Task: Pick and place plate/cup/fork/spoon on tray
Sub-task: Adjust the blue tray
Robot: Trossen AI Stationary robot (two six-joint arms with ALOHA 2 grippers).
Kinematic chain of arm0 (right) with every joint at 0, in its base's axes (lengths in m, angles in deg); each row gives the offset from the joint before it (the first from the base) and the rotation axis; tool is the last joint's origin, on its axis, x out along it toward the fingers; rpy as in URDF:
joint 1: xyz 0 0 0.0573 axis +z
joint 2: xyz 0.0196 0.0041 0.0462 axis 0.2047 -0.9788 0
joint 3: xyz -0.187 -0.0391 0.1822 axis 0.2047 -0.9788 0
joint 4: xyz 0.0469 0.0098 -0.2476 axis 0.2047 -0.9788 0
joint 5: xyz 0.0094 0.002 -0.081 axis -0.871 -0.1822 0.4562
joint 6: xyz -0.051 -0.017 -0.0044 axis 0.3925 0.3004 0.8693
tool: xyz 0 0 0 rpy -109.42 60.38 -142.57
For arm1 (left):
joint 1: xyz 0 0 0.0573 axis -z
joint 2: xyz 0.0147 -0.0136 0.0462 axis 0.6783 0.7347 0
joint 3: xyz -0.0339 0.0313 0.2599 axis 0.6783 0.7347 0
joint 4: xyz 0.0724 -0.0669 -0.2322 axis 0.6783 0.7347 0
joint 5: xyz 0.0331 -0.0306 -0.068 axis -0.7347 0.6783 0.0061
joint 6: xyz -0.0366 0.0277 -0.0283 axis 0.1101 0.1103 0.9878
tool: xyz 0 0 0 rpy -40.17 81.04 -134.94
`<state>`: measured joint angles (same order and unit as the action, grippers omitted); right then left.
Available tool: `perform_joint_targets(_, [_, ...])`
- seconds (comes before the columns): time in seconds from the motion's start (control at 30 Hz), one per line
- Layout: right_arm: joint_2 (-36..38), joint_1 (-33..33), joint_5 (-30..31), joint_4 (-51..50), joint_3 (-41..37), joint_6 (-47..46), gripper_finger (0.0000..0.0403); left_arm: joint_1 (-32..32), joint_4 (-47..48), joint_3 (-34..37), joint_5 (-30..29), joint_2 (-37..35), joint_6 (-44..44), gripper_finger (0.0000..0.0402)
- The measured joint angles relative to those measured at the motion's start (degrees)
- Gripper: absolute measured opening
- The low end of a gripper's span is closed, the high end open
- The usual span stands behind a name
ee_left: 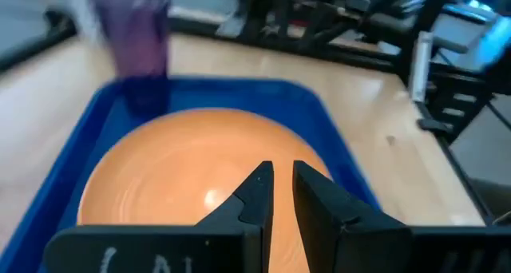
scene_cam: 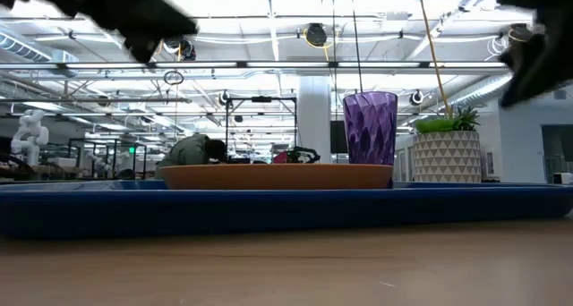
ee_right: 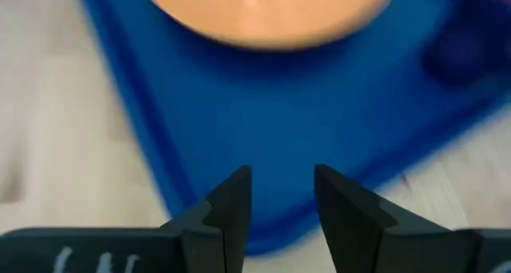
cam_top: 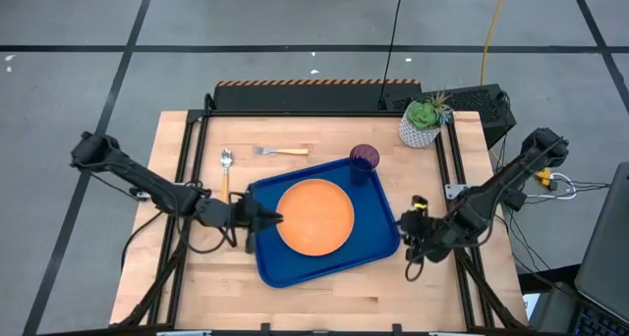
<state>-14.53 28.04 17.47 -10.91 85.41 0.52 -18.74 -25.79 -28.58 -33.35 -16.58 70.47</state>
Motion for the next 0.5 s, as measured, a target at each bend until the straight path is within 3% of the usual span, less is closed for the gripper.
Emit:
perform_joint_targets(0.13, [5.9, -1.3, 0.0, 0.0, -6.4, -5.0, 0.0130, -0.5, -0.3, 3.5, -3.1, -2.0, 7.8, 0.0051])
perform_joint_targets(0.33, [8.8, -4.1, 0.0, -0.9, -10.9, -12.5, 0.0130, -0.4, 4.1, 4.3, -7.3, -1.8, 11.7, 0.0051])
perform_joint_targets(0.5, [8.8, -4.6, -8.2, -0.4, -14.5, -16.1, 0.0130, -1.4, 10.5, 4.3, -10.6, -1.7, 16.5, 0.0051])
